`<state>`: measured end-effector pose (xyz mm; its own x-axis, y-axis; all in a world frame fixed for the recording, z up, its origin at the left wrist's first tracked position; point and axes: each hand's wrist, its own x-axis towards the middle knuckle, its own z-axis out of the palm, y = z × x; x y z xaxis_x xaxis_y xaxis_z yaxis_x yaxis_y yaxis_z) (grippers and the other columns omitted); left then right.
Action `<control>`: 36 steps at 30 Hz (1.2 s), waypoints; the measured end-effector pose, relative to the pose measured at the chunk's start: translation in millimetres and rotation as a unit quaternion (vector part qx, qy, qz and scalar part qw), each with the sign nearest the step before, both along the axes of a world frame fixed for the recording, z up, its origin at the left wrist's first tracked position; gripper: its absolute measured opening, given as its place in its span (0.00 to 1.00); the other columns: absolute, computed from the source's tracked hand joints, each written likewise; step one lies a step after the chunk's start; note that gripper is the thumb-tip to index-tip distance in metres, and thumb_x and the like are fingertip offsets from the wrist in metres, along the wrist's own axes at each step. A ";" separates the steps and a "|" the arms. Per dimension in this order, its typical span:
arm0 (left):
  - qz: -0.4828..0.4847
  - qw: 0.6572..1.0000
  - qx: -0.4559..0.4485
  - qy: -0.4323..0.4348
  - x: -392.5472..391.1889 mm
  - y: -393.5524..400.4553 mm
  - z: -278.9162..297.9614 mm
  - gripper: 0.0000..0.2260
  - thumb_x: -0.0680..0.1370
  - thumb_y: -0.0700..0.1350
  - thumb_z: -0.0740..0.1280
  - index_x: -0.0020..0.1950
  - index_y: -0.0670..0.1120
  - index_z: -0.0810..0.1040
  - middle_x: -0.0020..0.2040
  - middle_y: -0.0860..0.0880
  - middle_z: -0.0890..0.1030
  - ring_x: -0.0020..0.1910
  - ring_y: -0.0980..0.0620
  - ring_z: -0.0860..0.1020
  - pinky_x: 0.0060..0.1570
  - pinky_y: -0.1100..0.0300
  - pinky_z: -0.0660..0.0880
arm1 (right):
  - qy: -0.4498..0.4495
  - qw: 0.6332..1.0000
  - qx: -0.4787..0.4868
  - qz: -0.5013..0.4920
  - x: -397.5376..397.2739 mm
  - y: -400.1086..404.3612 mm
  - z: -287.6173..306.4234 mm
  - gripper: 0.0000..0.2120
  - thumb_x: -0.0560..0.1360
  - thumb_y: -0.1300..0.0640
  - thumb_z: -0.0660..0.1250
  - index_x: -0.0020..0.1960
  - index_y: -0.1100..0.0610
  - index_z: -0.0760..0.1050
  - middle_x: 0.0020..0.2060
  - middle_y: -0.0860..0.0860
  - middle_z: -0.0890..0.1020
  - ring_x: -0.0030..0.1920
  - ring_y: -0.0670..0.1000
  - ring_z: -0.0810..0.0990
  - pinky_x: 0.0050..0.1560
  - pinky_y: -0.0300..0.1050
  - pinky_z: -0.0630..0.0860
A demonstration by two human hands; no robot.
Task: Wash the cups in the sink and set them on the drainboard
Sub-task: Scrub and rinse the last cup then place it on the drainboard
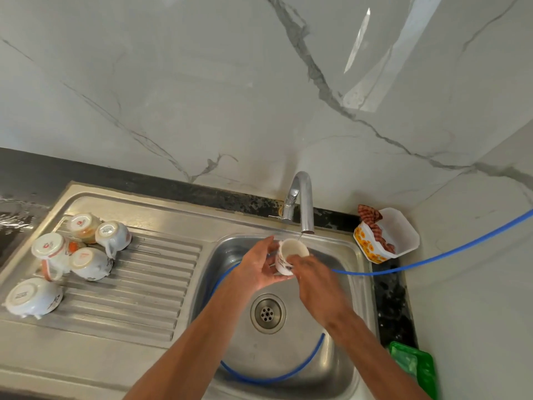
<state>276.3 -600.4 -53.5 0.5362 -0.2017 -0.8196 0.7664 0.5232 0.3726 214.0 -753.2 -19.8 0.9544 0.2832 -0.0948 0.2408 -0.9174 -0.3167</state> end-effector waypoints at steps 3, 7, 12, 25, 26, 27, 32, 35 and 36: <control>-0.023 1.000 0.014 -0.005 -3.9 8.1 -3.2 0.17 0.85 0.53 0.64 0.65 0.42 0.81 0.61 0.38 0.84 0.61 0.37 0.81 0.66 0.35 0.75 | -0.012 0.999 -0.032 -0.042 12.5 -6.9 -5.4 0.25 0.81 0.62 0.66 0.76 0.49 0.69 0.68 0.54 0.79 0.62 0.54 0.82 0.60 0.46 0.80; -0.022 0.999 -0.027 0.019 -10.5 4.6 3.4 0.20 0.82 0.52 0.70 0.66 0.38 0.79 0.61 0.33 0.82 0.59 0.35 0.82 0.55 0.38 0.82 | 0.012 1.000 0.008 0.002 3.3 6.6 -0.3 0.27 0.81 0.65 0.65 0.78 0.52 0.69 0.71 0.55 0.76 0.70 0.56 0.76 0.66 0.49 0.77; -0.005 0.998 -0.058 0.018 -11.9 -16.6 9.3 0.23 0.79 0.52 0.75 0.66 0.37 0.81 0.55 0.37 0.85 0.49 0.41 0.86 0.46 0.48 0.85 | 0.037 0.994 0.073 -0.076 5.9 6.0 -0.6 0.16 0.82 0.62 0.64 0.67 0.49 0.75 0.59 0.53 0.82 0.59 0.55 0.80 0.57 0.53 0.81; -0.075 0.984 0.155 -0.056 37.3 -32.2 31.9 0.07 0.80 0.47 0.70 0.50 0.43 0.83 0.42 0.43 0.84 0.40 0.45 0.82 0.52 0.47 0.82 | 0.101 0.981 -0.106 0.128 37.6 0.1 8.9 0.37 0.83 0.54 0.60 0.85 0.52 0.44 0.85 0.53 0.51 0.83 0.54 0.56 0.81 0.66 0.55; -0.067 0.986 0.147 -0.045 37.7 -30.6 28.8 0.08 0.80 0.48 0.71 0.50 0.43 0.83 0.43 0.42 0.85 0.40 0.45 0.82 0.50 0.49 0.83 | 0.133 0.985 -0.008 0.110 38.2 2.8 6.1 0.30 0.84 0.54 0.60 0.83 0.52 0.53 0.81 0.54 0.63 0.76 0.55 0.69 0.77 0.57 0.67; -0.054 0.988 0.141 -0.032 36.1 -26.6 27.1 0.09 0.80 0.48 0.71 0.51 0.42 0.83 0.45 0.41 0.85 0.42 0.44 0.83 0.49 0.49 0.82 | 0.164 0.979 0.070 0.097 40.3 4.5 3.5 0.24 0.85 0.54 0.60 0.80 0.51 0.61 0.75 0.53 0.73 0.69 0.53 0.77 0.71 0.50 0.73; 0.062 0.992 0.108 -0.028 24.9 -27.3 9.1 0.13 0.85 0.49 0.65 0.55 0.42 0.84 0.45 0.43 0.87 0.44 0.45 0.83 0.53 0.49 0.82 | 0.243 0.926 0.288 0.003 58.2 3.5 -10.2 0.20 0.84 0.53 0.66 0.75 0.47 0.70 0.68 0.44 0.81 0.69 0.45 0.79 0.71 0.51 0.76; 0.113 0.984 0.121 -0.067 31.1 -24.9 8.7 0.08 0.83 0.46 0.68 0.55 0.43 0.84 0.47 0.43 0.87 0.44 0.45 0.84 0.42 0.51 0.82 | 0.232 0.877 0.404 -0.119 65.1 11.3 -15.6 0.12 0.84 0.51 0.67 0.65 0.53 0.80 0.55 0.50 0.88 0.58 0.51 0.86 0.64 0.57 0.81; 0.114 0.978 0.151 -0.091 31.0 -25.1 11.3 0.06 0.83 0.45 0.68 0.54 0.45 0.83 0.49 0.42 0.87 0.46 0.44 0.84 0.44 0.49 0.83 | 0.225 0.840 0.459 -0.182 69.8 12.2 -17.7 0.13 0.84 0.50 0.66 0.63 0.55 0.81 0.53 0.53 0.88 0.56 0.54 0.87 0.62 0.58 0.82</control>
<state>307.2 -625.5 -42.2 0.6818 0.1766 -0.7099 0.5493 0.5174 0.6562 283.8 -741.0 -37.5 0.9197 0.1308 -0.3701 -0.3364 -0.2232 -0.9149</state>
